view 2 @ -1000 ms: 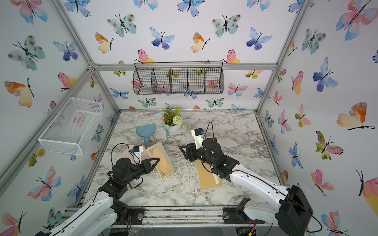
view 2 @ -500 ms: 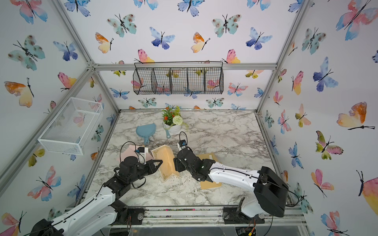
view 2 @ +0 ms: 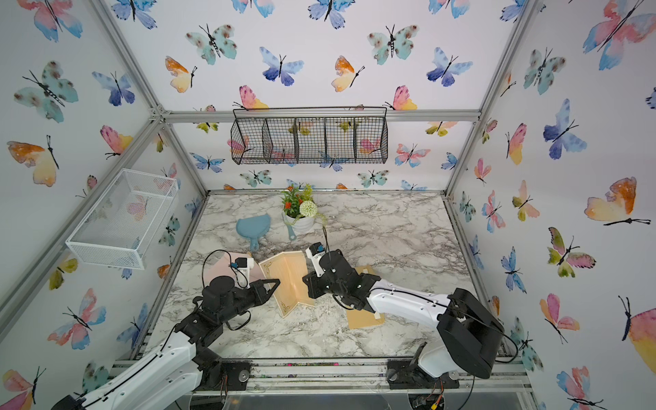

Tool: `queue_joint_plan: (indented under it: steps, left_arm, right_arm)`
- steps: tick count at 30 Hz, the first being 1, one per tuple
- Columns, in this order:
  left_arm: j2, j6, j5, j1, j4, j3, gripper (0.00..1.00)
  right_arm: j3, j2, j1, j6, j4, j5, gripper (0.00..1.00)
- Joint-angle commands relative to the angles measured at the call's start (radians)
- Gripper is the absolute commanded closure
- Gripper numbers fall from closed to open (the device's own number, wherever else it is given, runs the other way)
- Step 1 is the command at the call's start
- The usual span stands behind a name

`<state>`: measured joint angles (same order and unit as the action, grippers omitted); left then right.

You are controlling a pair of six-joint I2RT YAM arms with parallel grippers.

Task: Take the letter paper out of the envelope
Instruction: Unfold the letter paper, then place the letter paper at the center of the board.

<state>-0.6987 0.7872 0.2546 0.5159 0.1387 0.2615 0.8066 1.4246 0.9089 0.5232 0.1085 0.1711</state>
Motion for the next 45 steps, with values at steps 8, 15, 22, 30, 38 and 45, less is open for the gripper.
queue_joint_plan:
  steps: [8,15,22,30,38,45]
  left_arm:
    - [0.018,-0.056,-0.027,-0.015,-0.043,-0.027,0.99]
    - [-0.063,-0.105,-0.021,-0.02,-0.066,-0.002,0.97]
    - [-0.073,-0.127,-0.048,-0.036,-0.099,-0.003,0.97]
    - [-0.119,-0.142,-0.06,-0.054,-0.086,-0.032,0.85]
    - [-0.17,-0.122,-0.074,-0.061,-0.037,-0.075,0.83]
    - [-0.13,-0.104,-0.029,-0.061,-0.03,-0.06,0.84]
  right_arm:
    - [0.044,-0.003,-0.133,-0.114,-0.157,0.294,0.98]
    - [0.03,0.076,-0.218,-0.137,-0.129,0.418,0.98]
    - [0.078,0.192,-0.294,-0.22,-0.198,0.513,0.98]
    - [0.063,0.241,-0.297,-0.207,-0.14,0.571,0.98]
    - [0.057,0.261,-0.297,-0.178,-0.101,0.547,0.98]
    - [0.046,0.314,-0.297,-0.129,-0.006,0.591,0.98]
